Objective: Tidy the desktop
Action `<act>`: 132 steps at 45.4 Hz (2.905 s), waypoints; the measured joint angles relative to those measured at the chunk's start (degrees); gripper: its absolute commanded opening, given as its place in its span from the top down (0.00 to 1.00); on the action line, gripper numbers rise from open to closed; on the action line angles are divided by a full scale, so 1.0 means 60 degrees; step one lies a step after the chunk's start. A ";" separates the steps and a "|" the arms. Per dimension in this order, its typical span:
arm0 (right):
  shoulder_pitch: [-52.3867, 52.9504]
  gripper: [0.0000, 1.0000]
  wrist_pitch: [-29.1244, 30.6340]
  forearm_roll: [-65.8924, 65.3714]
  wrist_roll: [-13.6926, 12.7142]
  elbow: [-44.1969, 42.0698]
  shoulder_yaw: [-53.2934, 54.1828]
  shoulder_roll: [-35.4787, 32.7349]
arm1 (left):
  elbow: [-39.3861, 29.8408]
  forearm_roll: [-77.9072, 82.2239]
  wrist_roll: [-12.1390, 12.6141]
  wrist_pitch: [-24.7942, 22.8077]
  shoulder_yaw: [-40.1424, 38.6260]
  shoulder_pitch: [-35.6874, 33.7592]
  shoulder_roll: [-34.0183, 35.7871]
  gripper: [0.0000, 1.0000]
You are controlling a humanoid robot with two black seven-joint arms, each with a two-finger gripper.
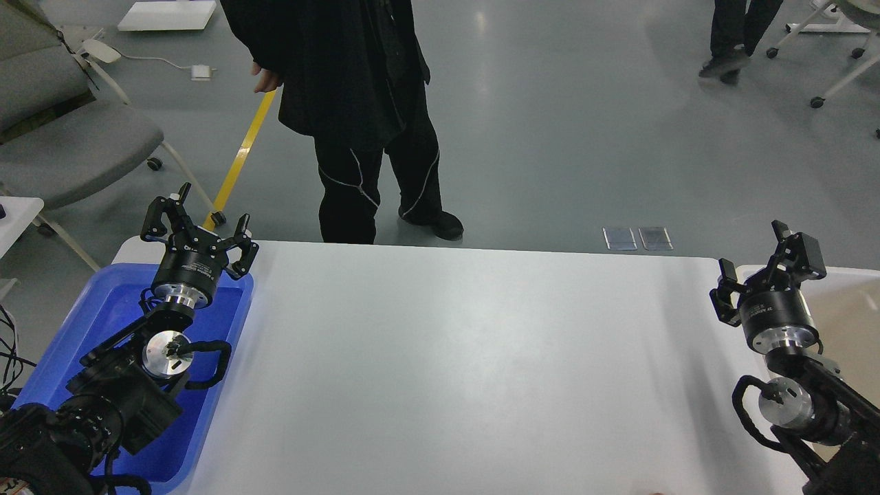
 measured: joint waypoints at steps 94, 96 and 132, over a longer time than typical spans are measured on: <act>0.0639 0.00 -0.4736 -1.4881 -0.1859 0.5029 -0.9950 -0.5573 | -0.0001 -0.0002 -0.0001 0.0000 -0.0013 -0.0001 0.0000 0.00; 0.0561 0.00 -0.4927 -1.5022 -0.1746 0.4894 -1.0070 -0.5501 | -0.0001 -0.0003 -0.0001 0.0000 -0.0013 -0.0001 0.0000 0.00; -0.0343 0.00 -0.6212 -1.5534 -0.1282 0.2343 -1.0510 -0.4154 | 0.0000 0.0001 -0.0002 0.0000 -0.0011 -0.0001 0.0000 0.00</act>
